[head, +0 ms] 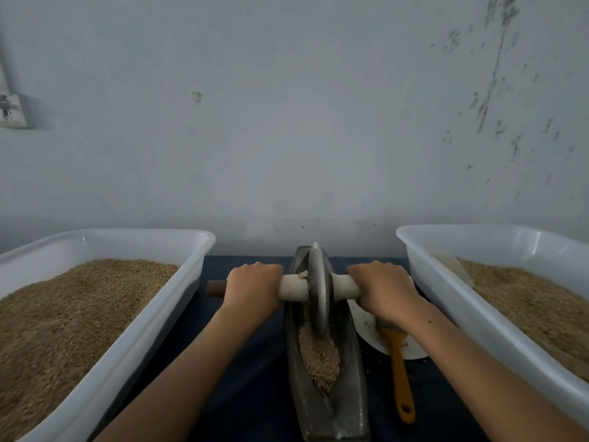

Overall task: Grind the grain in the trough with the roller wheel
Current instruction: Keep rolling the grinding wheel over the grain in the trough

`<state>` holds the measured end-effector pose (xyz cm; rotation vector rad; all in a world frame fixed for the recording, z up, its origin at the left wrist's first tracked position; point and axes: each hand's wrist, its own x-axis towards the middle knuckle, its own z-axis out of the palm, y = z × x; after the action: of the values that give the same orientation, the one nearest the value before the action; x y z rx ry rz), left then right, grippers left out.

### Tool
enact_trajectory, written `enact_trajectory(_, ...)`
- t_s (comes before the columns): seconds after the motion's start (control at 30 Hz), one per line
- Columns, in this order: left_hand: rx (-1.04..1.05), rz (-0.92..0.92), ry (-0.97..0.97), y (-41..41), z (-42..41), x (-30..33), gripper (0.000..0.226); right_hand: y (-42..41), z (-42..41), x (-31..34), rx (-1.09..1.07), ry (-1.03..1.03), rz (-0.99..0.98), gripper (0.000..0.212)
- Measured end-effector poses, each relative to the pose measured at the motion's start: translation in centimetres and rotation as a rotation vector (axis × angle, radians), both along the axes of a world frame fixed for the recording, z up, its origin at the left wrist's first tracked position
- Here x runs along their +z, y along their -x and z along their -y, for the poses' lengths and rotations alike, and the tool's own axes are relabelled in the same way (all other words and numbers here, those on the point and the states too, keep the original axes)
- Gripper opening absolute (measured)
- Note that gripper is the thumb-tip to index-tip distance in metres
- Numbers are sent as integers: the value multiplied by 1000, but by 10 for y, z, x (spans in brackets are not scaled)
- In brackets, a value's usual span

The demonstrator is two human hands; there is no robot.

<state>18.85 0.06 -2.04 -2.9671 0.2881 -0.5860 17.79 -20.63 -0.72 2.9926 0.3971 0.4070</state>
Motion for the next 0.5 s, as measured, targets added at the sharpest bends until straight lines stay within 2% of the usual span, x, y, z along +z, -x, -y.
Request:
enact_trajectory(0.13, -45, -236, -56, 0, -6, 12, 33, 5, -1, 13, -3, 106, -202, 25)
enact_trajectory(0.3, -61, -582, -18, 9, -8, 23, 40, 14, -3, 27, -53, 81, -537, 30)
enact_trajectory(0.4, -47, -509, -29, 8, -6, 22, 39, 13, -4, 26, -71, 50, -553, 26)
enact_trajectory(0.5, -27, -326, -21, 3, -5, 15, 36, 9, -6, 17, -81, 112, -284, 18)
